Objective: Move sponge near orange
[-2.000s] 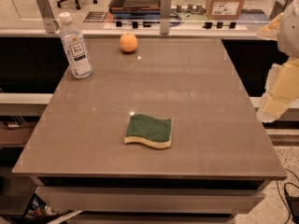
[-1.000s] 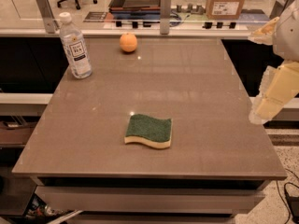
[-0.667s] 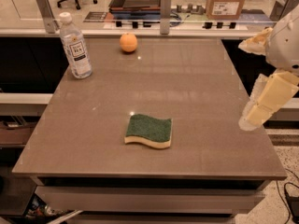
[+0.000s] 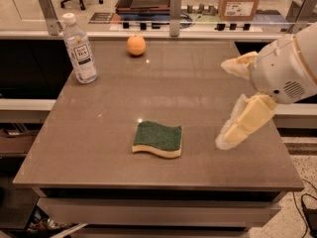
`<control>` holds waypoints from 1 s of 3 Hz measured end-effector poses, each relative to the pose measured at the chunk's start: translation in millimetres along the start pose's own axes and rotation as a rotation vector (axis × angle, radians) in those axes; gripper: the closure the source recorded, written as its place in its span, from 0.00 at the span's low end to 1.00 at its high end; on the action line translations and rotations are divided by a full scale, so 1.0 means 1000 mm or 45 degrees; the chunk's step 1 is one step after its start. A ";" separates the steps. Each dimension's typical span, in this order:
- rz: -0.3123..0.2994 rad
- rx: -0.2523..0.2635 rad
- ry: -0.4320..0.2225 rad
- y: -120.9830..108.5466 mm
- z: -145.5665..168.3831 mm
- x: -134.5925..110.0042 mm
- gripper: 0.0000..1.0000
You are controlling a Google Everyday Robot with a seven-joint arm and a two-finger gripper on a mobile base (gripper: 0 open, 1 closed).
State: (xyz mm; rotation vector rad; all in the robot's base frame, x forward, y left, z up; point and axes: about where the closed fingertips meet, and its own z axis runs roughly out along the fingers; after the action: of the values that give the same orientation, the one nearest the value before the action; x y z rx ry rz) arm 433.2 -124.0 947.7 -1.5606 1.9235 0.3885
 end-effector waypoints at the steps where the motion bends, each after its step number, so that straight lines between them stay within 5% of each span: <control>1: 0.044 -0.025 -0.181 0.008 0.035 -0.018 0.00; 3: 0.125 0.003 -0.436 -0.009 0.095 -0.030 0.00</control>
Offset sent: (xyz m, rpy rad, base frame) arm 0.0405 0.0868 -0.0577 0.4209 -0.0225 -0.0271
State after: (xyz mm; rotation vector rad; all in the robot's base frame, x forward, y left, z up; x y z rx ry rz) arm 471.5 -47.9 895.8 -1.3033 1.7345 0.6505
